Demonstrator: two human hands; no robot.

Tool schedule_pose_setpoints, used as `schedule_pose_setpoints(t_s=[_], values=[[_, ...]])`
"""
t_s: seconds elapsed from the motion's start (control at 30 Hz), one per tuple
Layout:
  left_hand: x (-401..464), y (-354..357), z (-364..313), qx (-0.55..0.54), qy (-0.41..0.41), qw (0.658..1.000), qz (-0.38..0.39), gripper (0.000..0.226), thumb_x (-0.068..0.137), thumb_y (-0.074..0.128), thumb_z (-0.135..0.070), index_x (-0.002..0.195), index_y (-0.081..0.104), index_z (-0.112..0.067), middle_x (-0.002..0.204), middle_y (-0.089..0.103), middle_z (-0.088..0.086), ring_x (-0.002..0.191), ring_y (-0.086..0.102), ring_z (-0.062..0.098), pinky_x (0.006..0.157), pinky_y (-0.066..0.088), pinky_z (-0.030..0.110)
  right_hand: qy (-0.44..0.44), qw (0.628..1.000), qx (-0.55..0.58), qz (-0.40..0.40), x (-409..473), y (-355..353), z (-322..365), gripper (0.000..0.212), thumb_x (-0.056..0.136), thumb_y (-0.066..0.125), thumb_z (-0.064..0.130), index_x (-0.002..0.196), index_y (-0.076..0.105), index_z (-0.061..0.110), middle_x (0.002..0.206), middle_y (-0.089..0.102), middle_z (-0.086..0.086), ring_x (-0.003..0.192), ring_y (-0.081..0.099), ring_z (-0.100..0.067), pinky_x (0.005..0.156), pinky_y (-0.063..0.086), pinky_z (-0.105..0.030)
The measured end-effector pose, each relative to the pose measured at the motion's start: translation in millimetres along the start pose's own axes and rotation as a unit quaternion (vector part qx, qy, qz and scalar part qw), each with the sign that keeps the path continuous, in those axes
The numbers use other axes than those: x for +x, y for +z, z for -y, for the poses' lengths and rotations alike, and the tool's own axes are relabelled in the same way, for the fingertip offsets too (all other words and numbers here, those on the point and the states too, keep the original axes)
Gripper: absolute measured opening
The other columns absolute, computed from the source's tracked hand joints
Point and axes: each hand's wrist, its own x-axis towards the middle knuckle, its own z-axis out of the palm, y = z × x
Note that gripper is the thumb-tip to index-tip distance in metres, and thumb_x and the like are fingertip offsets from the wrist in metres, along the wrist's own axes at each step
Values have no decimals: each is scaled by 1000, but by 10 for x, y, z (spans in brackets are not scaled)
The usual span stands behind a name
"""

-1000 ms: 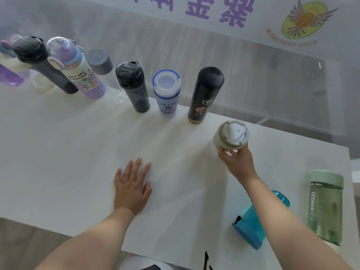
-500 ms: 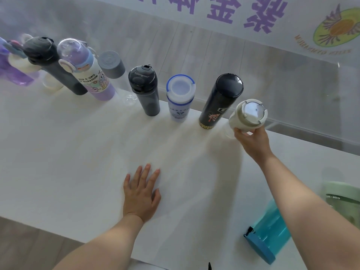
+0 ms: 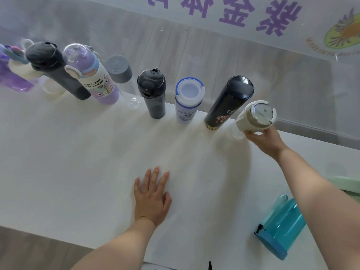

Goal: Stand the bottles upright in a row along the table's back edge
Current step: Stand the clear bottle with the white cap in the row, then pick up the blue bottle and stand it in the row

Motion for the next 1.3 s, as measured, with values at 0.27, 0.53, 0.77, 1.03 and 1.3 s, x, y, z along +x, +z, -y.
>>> schedule_pose_setpoints(t_s=[0.27, 0.53, 0.77, 1.03, 1.3], values=[[4, -16, 8, 3, 0, 1000, 23, 65, 82, 39, -39, 146, 34, -32, 156, 30, 3, 144, 21, 25, 113, 13, 56, 93, 995, -33, -17, -125, 8, -36, 70, 82, 72, 36, 141, 35, 29, 131, 53, 8, 118, 52, -14, 91, 42, -33], [-5, -66, -17, 3, -6, 999, 33, 64, 81, 38, -39, 145, 36, -30, 155, 33, 5, 143, 24, 26, 113, 12, 56, 114, 991, -59, -34, -1016, -4, -200, 66, 92, 63, 24, 147, 27, 27, 128, 50, 7, 115, 49, -18, 96, 42, -33], [-16, -69, -31, 11, -16, 999, 30, 64, 81, 35, -40, 143, 39, -27, 153, 36, 8, 141, 25, 29, 111, 13, 55, 61, 988, -136, -39, -1890, -105, -527, 50, 94, 57, 17, 139, 38, 29, 123, 50, 15, 117, 45, -10, 98, 35, -28], [-10, -76, -437, -87, -61, 994, 19, 72, 70, 33, -41, 129, 56, -8, 140, 48, 22, 128, 44, 41, 105, 34, 53, 2, 980, -199, 1, -2408, -345, -1086, 48, 91, 51, 3, 135, 50, 22, 132, 51, 8, 123, 41, -3, 107, 24, -17], [-413, 117, -1555, -216, 96, 962, 137, 56, 80, 44, -45, 132, 49, -24, 137, 43, -7, 132, 41, 17, 109, 16, 9, -80, 925, -370, -5, -2578, -441, -1614, 90, 52, 76, -1, 134, 47, 21, 140, 53, -9, 131, 39, -31, 108, 36, -43]])
